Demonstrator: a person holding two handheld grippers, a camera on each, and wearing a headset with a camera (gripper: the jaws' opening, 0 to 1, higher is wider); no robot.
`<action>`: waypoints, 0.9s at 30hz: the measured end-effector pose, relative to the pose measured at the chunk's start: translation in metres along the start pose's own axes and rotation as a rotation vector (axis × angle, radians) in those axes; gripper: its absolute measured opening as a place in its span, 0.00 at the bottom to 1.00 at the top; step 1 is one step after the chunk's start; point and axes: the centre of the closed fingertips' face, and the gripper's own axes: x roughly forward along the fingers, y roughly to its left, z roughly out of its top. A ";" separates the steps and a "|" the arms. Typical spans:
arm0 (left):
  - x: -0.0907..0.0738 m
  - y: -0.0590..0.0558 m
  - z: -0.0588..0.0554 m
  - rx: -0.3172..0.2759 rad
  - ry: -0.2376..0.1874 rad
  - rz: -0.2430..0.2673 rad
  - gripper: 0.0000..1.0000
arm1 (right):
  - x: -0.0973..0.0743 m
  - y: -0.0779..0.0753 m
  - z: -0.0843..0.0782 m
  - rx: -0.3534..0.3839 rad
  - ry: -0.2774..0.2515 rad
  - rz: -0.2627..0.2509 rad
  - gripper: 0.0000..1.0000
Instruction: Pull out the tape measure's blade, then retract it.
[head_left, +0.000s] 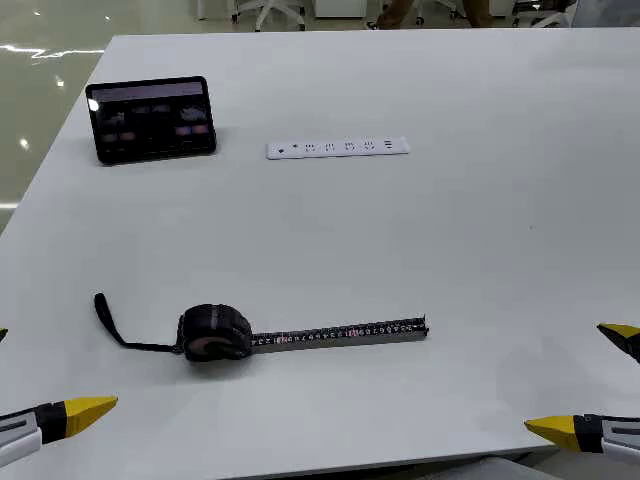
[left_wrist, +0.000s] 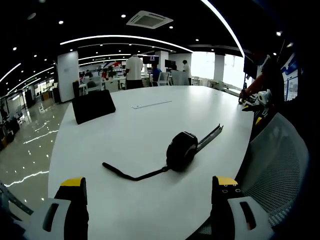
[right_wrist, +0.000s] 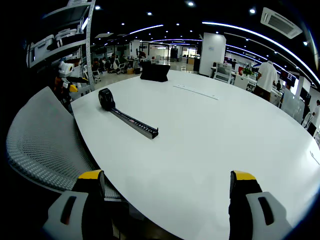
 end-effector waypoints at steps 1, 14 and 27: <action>0.000 0.000 0.000 0.020 -0.004 0.008 1.00 | 0.000 0.000 0.000 -0.001 -0.001 0.000 1.00; -0.006 0.002 -0.004 -0.001 0.006 0.006 1.00 | 0.002 0.001 -0.002 -0.033 0.026 0.017 1.00; 0.006 0.000 -0.001 0.003 0.032 0.014 1.00 | -0.001 0.003 -0.001 -0.060 0.040 0.033 1.00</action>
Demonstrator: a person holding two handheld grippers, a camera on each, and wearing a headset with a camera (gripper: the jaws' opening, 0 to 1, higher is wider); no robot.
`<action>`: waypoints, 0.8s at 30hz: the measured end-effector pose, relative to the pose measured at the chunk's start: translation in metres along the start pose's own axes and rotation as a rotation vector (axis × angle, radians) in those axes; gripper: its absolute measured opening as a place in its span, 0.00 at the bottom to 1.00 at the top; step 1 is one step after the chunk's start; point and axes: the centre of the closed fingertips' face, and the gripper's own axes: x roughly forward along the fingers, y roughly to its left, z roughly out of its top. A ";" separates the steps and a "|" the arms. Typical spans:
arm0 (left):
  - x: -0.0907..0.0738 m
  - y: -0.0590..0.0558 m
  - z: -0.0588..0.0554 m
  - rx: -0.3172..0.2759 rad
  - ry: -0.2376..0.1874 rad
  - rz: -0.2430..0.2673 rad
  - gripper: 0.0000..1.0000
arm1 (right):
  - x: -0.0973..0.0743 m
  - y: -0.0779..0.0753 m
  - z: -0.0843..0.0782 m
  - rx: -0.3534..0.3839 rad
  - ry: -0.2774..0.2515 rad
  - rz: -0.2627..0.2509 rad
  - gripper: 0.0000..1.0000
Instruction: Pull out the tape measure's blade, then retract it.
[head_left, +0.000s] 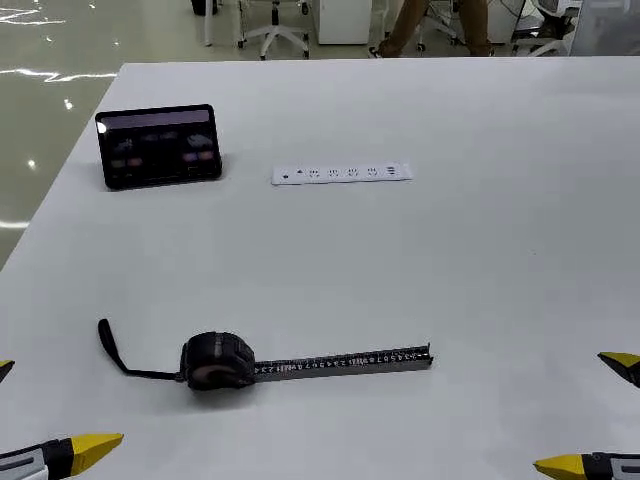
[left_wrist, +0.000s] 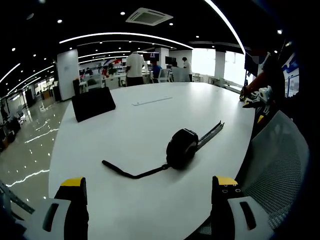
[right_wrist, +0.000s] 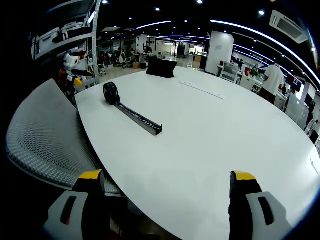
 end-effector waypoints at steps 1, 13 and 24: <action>0.002 -0.002 0.001 -0.003 0.003 -0.003 1.00 | 0.000 0.000 0.001 -0.007 0.001 -0.002 1.00; 0.038 -0.051 0.051 -0.006 -0.049 -0.031 1.00 | 0.012 -0.001 0.025 -0.055 -0.008 0.017 1.00; 0.065 -0.088 0.082 -0.062 -0.038 -0.029 1.00 | 0.027 0.010 0.046 -0.164 0.009 0.071 1.00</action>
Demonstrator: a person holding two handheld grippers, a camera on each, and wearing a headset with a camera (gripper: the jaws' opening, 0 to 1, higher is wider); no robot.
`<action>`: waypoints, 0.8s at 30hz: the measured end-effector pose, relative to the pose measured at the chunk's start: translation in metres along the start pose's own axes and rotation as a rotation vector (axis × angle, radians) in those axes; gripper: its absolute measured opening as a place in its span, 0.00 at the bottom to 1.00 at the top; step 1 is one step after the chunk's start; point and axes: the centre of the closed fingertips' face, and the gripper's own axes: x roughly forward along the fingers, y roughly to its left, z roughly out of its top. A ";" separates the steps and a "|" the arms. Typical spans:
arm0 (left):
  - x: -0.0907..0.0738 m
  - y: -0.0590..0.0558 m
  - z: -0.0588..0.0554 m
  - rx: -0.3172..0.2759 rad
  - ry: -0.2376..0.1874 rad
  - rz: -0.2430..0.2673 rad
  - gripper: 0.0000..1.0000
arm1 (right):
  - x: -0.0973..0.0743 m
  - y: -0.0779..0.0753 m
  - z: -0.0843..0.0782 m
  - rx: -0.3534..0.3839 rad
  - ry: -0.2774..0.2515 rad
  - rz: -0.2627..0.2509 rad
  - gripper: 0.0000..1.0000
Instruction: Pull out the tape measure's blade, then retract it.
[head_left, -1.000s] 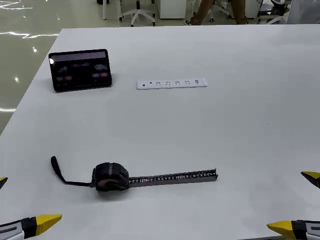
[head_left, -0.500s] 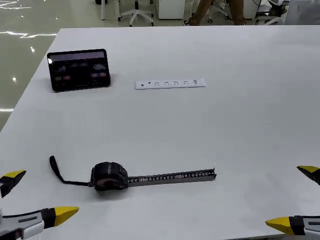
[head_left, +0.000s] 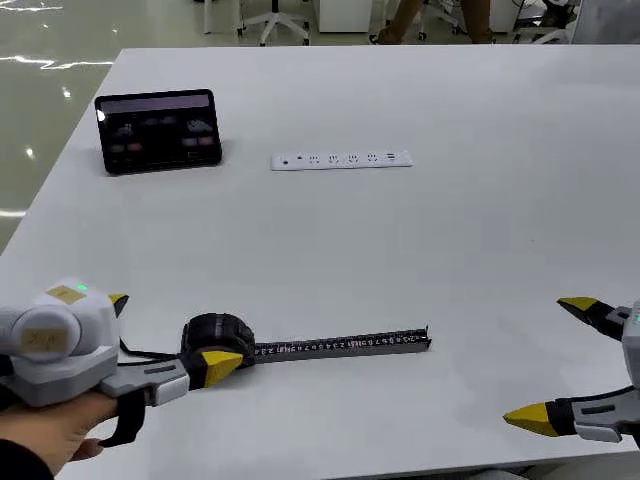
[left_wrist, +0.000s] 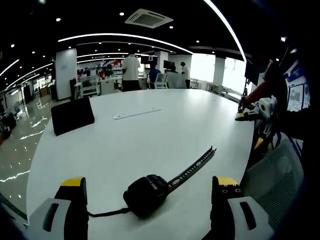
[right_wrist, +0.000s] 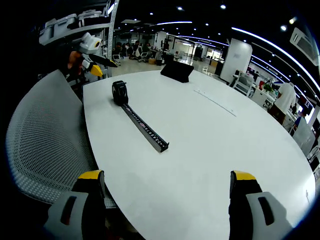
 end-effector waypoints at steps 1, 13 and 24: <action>0.003 0.000 0.002 -0.011 0.000 0.010 1.00 | 0.002 0.000 0.003 -0.005 -0.002 0.003 1.00; 0.025 0.020 -0.009 -0.121 -0.011 0.219 1.00 | 0.018 -0.015 0.028 -0.056 -0.004 0.026 1.00; 0.038 0.028 -0.016 -0.132 -0.061 0.292 1.00 | 0.043 -0.029 0.052 -0.187 0.049 0.100 1.00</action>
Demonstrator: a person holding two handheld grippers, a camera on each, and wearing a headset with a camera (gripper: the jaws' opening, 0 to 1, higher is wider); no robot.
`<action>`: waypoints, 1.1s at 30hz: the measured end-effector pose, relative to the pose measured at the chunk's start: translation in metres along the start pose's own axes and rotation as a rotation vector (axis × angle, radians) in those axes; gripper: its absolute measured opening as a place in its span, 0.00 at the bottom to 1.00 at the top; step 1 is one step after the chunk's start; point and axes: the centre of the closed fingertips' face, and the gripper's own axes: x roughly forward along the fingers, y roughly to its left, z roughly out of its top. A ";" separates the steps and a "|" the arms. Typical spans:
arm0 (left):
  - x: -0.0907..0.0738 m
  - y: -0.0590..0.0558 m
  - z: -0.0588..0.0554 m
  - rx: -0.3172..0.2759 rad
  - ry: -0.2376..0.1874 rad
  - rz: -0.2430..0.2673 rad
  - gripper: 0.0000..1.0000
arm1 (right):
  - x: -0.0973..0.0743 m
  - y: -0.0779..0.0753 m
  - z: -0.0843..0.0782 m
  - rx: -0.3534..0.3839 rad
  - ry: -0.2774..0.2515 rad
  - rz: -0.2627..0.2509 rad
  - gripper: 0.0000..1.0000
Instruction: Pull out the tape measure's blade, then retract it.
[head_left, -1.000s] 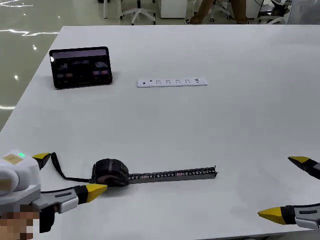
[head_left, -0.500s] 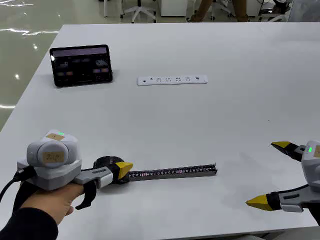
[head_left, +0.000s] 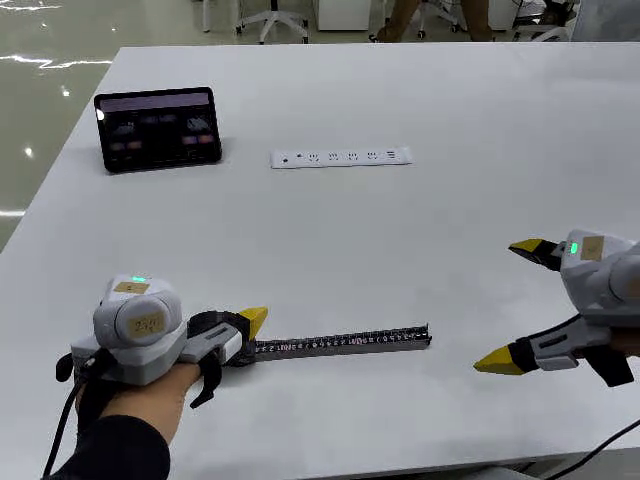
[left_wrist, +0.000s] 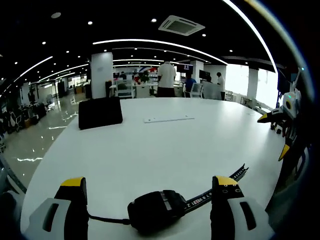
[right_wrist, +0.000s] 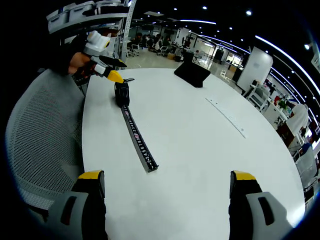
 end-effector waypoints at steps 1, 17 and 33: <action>0.001 -0.001 -0.004 -0.009 0.015 -0.005 1.00 | 0.002 -0.001 0.003 -0.012 -0.002 0.006 1.00; 0.019 -0.005 -0.041 -0.141 0.060 -0.031 1.00 | 0.063 0.005 0.016 -0.203 0.062 0.198 0.84; 0.028 0.000 -0.045 -0.080 0.008 -0.013 0.94 | 0.098 0.027 -0.024 -0.266 0.157 0.331 0.56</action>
